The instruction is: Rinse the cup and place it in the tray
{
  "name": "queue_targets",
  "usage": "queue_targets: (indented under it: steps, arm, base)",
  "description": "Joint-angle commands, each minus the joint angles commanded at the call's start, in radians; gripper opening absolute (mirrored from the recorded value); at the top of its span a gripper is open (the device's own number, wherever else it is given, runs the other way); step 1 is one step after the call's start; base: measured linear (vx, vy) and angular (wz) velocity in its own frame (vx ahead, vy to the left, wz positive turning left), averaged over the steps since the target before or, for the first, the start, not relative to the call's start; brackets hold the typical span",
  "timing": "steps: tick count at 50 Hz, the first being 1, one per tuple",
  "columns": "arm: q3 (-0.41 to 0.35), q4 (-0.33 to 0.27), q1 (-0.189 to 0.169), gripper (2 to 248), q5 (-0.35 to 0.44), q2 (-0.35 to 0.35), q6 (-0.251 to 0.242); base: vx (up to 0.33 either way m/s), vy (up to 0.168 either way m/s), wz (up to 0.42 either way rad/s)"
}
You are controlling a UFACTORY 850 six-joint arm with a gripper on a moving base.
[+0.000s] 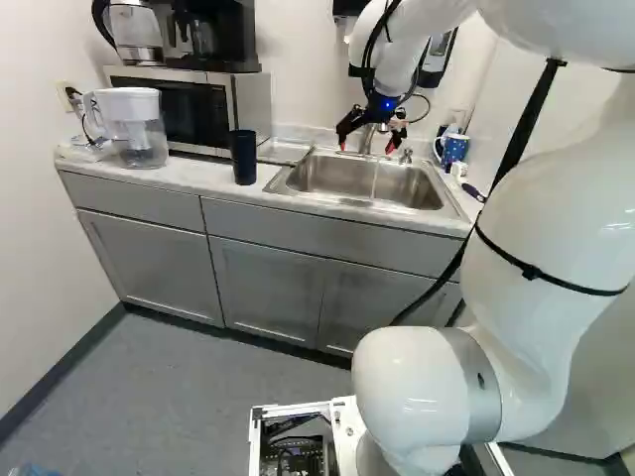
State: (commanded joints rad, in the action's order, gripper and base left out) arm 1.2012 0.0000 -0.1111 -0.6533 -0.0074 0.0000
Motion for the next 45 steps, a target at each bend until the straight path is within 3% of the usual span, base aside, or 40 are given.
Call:
queue_targets:
  steps: [21,45]
  arm:
    - [0.0,0.0,0.004,247,0.0,0.0,0.0]
    - [-0.003,0.0,0.081,247,0.0,0.003,0.0]
  base:
    - [0.0,0.0,0.0]
    - [0.0,0.0,0.0]
